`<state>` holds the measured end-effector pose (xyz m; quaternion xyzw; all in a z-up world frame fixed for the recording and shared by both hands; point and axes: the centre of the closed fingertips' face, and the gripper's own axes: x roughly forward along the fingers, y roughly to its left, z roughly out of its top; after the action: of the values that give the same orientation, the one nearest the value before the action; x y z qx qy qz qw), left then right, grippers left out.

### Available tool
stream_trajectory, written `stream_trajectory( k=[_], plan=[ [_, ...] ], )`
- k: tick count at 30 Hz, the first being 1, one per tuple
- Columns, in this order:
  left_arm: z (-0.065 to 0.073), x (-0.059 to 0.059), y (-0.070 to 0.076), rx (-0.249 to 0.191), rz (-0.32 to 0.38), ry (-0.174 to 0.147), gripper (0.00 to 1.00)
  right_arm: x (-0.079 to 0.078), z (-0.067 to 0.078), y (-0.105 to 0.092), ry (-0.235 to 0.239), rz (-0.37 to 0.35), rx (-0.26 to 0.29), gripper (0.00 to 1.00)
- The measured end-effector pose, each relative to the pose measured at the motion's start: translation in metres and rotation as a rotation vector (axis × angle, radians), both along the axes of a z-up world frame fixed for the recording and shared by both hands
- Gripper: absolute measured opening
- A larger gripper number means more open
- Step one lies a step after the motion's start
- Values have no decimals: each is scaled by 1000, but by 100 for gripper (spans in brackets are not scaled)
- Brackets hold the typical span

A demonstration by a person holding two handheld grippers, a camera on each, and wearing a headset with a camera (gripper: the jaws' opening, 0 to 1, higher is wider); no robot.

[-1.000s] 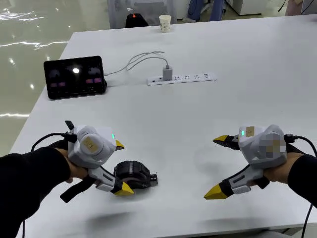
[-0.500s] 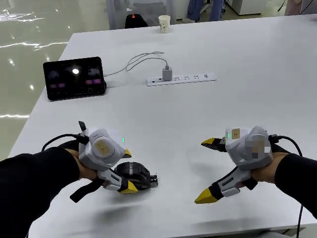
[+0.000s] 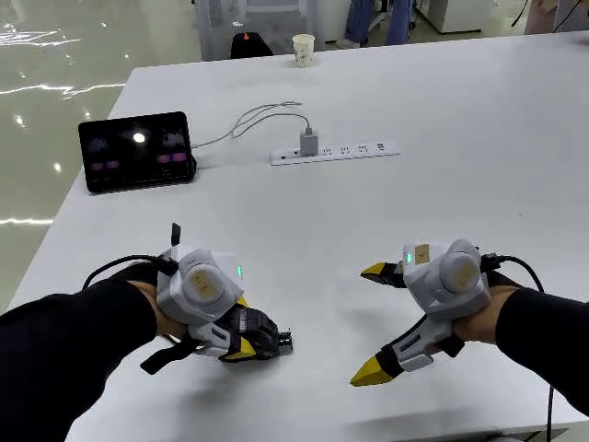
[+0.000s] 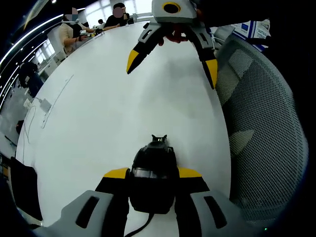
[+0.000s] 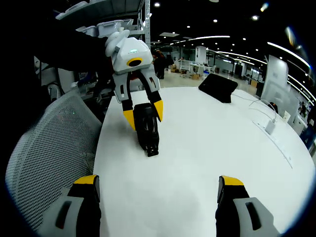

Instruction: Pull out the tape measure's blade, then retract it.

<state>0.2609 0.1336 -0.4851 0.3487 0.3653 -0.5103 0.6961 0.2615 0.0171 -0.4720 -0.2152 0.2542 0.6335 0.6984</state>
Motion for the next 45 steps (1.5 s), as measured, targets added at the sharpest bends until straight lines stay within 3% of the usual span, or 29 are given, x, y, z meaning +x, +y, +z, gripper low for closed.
stream_trajectory(
  k=[8, 15, 25, 27, 32, 35, 38, 41, 45],
  plan=[
    [-2, 0, -1, 35, -9, 5, 29, 8, -9, 14, 14, -5, -1, 99],
    [-2, 0, 0, 26, 13, 7, 29, 15, -9, 34, 4, 6, 11, 99],
    [-2, 1, -1, 24, 20, 2, 30, 11, -18, 55, -19, 44, -14, 99],
    [-2, 1, -1, 23, 21, 1, 30, 7, -21, 58, 8, 56, -17, 99],
    [-2, 0, -1, 21, 21, 1, 30, 4, -28, 63, 16, 79, -38, 99],
    [-2, 0, -1, 20, 23, -1, 30, 3, -29, 66, -2, 101, -42, 75],
    [-3, 0, -1, 19, 27, -1, 30, 3, -30, 70, 5, 111, -39, 76],
    [-3, 0, -1, 18, 31, -3, 30, 3, -31, 72, -20, 128, -48, 65],
    [-3, 1, -1, 15, 34, -5, 30, 4, -34, 76, -26, 139, -53, 63]
  ],
)
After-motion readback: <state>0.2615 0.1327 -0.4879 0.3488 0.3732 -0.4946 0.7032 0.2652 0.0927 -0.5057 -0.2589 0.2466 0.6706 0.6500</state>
